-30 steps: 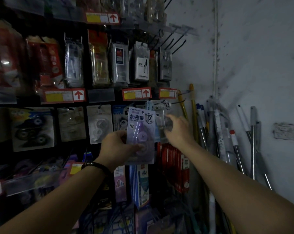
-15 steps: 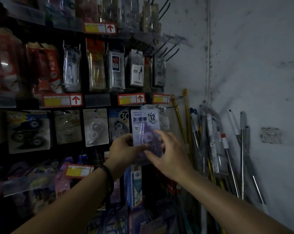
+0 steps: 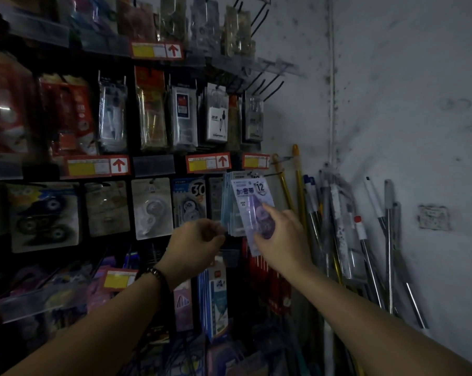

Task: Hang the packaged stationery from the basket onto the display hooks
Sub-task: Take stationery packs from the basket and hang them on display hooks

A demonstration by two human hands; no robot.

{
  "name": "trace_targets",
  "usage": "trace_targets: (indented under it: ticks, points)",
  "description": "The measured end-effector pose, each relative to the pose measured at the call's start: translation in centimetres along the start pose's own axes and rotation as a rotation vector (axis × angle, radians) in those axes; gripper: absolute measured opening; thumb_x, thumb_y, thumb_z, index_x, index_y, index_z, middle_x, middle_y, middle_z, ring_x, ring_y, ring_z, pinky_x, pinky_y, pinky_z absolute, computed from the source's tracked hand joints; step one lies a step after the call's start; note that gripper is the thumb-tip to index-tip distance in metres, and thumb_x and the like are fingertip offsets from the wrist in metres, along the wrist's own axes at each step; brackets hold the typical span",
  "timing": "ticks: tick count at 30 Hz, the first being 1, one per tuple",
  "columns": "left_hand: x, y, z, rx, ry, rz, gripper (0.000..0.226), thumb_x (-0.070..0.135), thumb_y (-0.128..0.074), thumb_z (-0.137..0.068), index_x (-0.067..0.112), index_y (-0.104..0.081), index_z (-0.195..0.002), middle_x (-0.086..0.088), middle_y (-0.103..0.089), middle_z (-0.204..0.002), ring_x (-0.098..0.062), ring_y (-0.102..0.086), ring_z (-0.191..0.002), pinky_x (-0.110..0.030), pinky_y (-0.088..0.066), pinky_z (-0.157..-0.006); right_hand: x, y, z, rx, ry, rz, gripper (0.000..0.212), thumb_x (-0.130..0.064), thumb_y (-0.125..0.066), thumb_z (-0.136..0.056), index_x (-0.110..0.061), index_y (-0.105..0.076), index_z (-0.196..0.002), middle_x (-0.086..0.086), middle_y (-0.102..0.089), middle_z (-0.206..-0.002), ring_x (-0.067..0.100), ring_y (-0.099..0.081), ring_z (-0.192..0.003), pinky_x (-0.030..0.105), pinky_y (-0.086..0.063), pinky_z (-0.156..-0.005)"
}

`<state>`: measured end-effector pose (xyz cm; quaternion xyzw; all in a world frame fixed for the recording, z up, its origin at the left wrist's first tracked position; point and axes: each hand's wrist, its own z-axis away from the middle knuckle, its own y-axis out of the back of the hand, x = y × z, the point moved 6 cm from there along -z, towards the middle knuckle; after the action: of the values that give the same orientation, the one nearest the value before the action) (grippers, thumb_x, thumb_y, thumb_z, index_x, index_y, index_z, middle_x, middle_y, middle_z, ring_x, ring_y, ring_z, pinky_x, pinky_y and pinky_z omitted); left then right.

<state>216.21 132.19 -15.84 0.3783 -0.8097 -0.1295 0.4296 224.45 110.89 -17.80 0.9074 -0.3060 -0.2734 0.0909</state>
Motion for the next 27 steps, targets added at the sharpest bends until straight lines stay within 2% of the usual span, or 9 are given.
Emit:
trace_targets:
  ticks: [2,4,6,9,14,18,21,24,27]
  points:
    - [-0.1,0.6,0.1,-0.005,-0.090,-0.214,0.007,0.027,-0.070,-0.100,0.029,-0.074,-0.105,0.013,-0.077,-0.094,-0.002,-0.073,-0.082,-0.020,-0.061,-0.074,0.9,-0.3,-1.1,0.008,-0.013,0.013,0.071,-0.040,-0.076,-0.087,-0.040,-0.048,-0.151,-0.011,-0.049,-0.116,0.011,-0.059,-0.101,0.033,-0.060,-0.081]
    - [-0.2,1.0,0.3,-0.004,-0.156,-0.352,0.014,0.027,-0.069,-0.099,0.028,-0.074,-0.112,0.013,-0.076,-0.102,-0.006,-0.071,-0.095,-0.031,-0.063,-0.085,1.3,-0.5,-2.0,0.038,0.016,0.012,0.067,-0.041,-0.075,-0.088,-0.041,-0.048,-0.149,-0.011,-0.047,-0.115,0.009,-0.058,-0.097,0.028,-0.057,-0.076]
    - [-0.1,1.4,0.6,0.006,-0.188,-0.465,0.015,0.030,-0.068,-0.097,0.031,-0.073,-0.112,0.012,-0.076,-0.105,-0.011,-0.071,-0.097,-0.036,-0.063,-0.082,1.4,-0.8,-2.7,0.061,0.042,0.024,0.067,-0.041,-0.075,-0.089,-0.041,-0.047,-0.150,-0.012,-0.045,-0.116,0.006,-0.056,-0.094,0.024,-0.054,-0.072]
    - [-0.3,1.6,0.7,-0.009,-0.218,-0.596,0.017,0.039,-0.067,-0.097,0.034,-0.070,-0.112,0.012,-0.073,-0.108,-0.014,-0.070,-0.097,-0.037,-0.062,-0.077,1.6,-1.4,-3.6,0.071,0.046,0.045,0.068,-0.042,-0.075,-0.090,-0.040,-0.046,-0.152,-0.011,-0.046,-0.118,0.002,-0.054,-0.090,0.018,-0.049,-0.068]
    - [-0.7,1.5,0.7,-0.025,-0.223,-0.661,0.021,0.044,-0.064,-0.099,0.034,-0.069,-0.117,0.011,-0.071,-0.114,-0.014,-0.068,-0.098,-0.037,-0.062,-0.079,1.3,-1.9,-4.7,0.060,0.057,0.047,0.067,-0.037,-0.076,-0.091,-0.034,-0.050,-0.153,-0.010,-0.046,-0.116,0.006,-0.053,-0.093,0.009,-0.036,-0.065]
    - [-0.7,1.7,0.6,-0.039,-0.226,-0.657,0.019,0.040,-0.063,-0.100,0.034,-0.068,-0.118,0.011,-0.070,-0.116,-0.012,-0.069,-0.096,-0.039,-0.064,-0.080,1.6,-2.0,-4.7,0.058,0.063,0.039,0.067,-0.035,-0.076,-0.092,-0.033,-0.050,-0.153,-0.008,-0.047,-0.115,0.005,-0.053,-0.091,0.011,-0.042,-0.067]
    - [-0.7,1.9,0.8,-0.035,-0.227,-0.642,0.019,0.042,-0.064,-0.100,0.034,-0.069,-0.116,0.011,-0.070,-0.114,-0.011,-0.069,-0.093,-0.039,-0.064,-0.079,1.5,-2.2,-4.7,0.017,0.064,0.060,0.062,-0.034,-0.075,-0.093,-0.034,-0.053,-0.151,-0.006,-0.048,-0.112,0.011,-0.056,-0.096,0.020,-0.046,-0.071]
    - [-0.5,1.7,1.3,-0.015,-0.239,-0.648,0.016,0.039,-0.060,-0.101,0.032,-0.071,-0.110,0.009,-0.073,-0.111,-0.016,-0.070,-0.095,-0.040,-0.063,-0.078,1.2,-2.9,-5.0,-0.017,0.021,0.034,0.061,-0.031,-0.077,-0.093,-0.034,-0.054,-0.150,-0.002,-0.052,-0.111,0.013,-0.054,-0.096,0.021,-0.044,-0.074]
    - [-0.4,1.5,2.0,0.016,-0.280,-0.680,0.015,0.038,-0.059,-0.101,0.032,-0.070,-0.109,0.008,-0.072,-0.110,-0.018,-0.069,-0.095,-0.040,-0.061,-0.077,0.8,-3.9,-5.2,-0.032,0.000,0.046,0.061,-0.028,-0.078,-0.092,-0.032,-0.056,-0.149,0.001,-0.056,-0.114,0.018,-0.058,-0.099,0.029,-0.052,-0.083]
